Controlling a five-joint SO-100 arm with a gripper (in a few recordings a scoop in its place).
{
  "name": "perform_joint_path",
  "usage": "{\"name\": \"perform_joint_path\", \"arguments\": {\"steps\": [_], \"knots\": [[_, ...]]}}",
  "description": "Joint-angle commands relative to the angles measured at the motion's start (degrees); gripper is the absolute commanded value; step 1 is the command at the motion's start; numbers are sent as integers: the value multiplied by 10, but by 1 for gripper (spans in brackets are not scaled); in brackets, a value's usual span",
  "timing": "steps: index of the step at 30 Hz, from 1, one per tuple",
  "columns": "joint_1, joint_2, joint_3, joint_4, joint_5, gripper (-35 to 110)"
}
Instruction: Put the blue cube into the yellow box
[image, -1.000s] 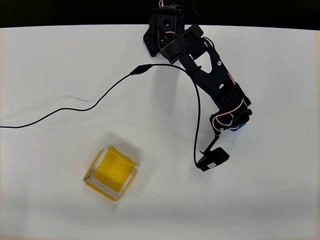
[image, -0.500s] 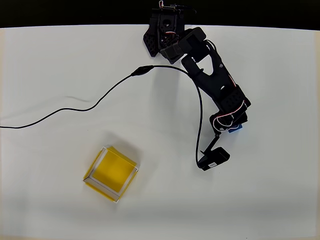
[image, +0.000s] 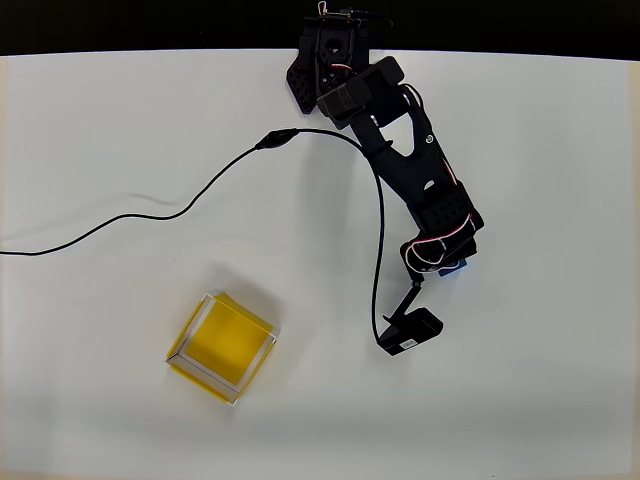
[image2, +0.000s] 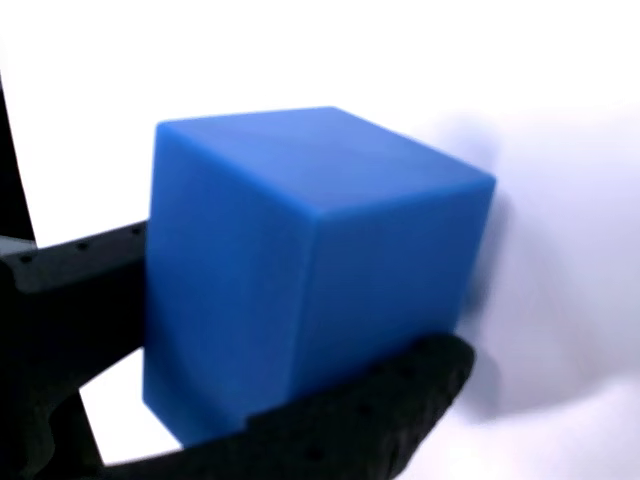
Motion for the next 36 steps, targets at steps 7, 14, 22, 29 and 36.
{"name": "perform_joint_path", "arguments": {"steps": [7, 14, 22, 29, 36], "knots": [[211, 231, -9, -51, -156, 15], [367, 255, 21, -169, -250, 14], [480, 184, 21, -313, -303, 13], [533, 119, 3, -383, -322, 13], [567, 64, -12, -414, -323, 13]]}}
